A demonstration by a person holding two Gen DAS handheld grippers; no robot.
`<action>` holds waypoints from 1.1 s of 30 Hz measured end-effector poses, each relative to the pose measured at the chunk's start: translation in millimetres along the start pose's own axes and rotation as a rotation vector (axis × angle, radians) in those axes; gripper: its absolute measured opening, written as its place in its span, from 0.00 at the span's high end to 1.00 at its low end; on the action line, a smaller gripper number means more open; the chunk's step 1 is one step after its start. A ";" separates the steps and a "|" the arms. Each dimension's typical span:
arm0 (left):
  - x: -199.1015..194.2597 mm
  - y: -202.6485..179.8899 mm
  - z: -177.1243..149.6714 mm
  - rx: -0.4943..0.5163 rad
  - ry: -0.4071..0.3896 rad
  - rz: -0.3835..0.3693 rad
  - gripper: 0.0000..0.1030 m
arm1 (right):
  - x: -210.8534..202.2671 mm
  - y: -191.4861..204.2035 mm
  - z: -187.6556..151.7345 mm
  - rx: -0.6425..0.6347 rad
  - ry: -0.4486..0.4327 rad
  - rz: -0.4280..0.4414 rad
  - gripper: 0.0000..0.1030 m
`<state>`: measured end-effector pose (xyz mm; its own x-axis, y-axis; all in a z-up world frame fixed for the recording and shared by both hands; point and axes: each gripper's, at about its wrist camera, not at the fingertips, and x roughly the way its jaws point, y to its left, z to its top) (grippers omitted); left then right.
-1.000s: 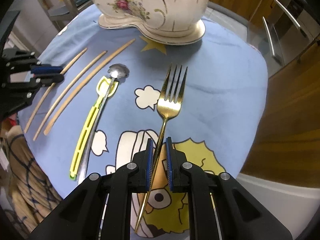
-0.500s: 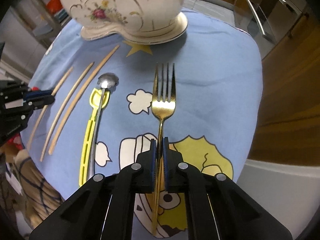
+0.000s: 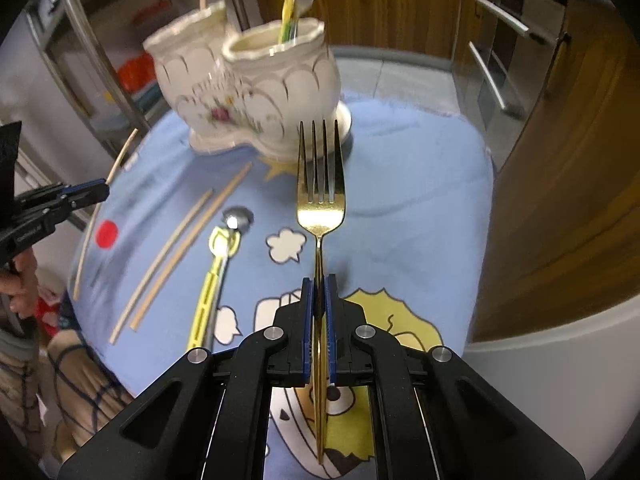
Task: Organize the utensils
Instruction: 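Lift the chopstick and gold fork and carry them over the holder cups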
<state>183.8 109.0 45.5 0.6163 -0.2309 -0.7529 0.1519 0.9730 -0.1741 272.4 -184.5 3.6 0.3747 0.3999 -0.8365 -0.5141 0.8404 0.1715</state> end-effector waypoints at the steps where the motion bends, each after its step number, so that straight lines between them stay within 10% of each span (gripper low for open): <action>1: -0.8 -4.0 1.4 0.002 -0.022 0.002 0.95 | -1.8 0.4 0.5 0.003 -0.020 0.002 0.93; 33: -36.4 -31.2 46.4 -0.037 -0.594 0.014 0.95 | -42.5 19.3 45.8 0.020 -0.501 0.076 0.94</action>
<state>192.5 86.7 107.9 0.9466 -0.1718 -0.2728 0.1200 0.9732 -0.1964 281.8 -168.5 66.3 0.6631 0.5827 -0.4699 -0.5413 0.8068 0.2368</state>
